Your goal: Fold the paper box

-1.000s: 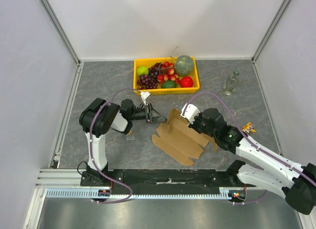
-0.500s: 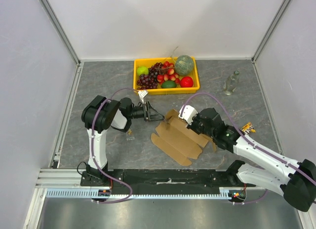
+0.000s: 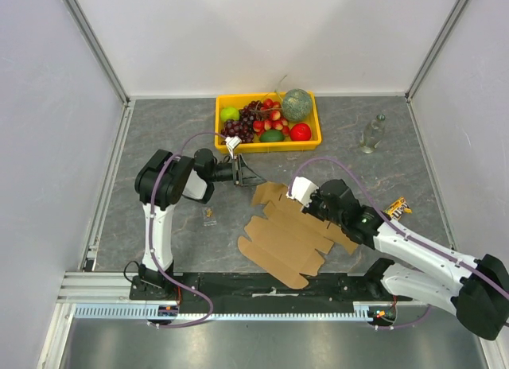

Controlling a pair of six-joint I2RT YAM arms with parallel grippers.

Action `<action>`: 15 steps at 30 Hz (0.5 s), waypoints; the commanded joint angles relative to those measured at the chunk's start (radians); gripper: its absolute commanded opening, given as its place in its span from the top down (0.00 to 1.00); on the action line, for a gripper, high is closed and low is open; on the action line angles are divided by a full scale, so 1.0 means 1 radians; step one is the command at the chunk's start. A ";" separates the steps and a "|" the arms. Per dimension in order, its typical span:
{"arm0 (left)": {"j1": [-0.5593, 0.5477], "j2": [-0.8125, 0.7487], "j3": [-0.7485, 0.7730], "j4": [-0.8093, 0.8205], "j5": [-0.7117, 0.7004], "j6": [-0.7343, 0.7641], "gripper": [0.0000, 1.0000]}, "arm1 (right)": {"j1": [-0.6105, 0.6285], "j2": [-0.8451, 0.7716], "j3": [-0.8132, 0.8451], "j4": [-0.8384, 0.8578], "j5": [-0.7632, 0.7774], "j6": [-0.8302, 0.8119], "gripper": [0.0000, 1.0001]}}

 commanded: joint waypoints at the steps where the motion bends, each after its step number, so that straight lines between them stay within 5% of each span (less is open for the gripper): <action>1: -0.010 0.011 0.010 0.368 0.076 0.022 0.55 | 0.011 0.031 0.007 0.048 0.041 -0.020 0.98; 15: -0.035 -0.024 -0.037 0.368 0.104 0.051 0.51 | 0.015 0.039 0.006 0.093 0.135 -0.012 1.00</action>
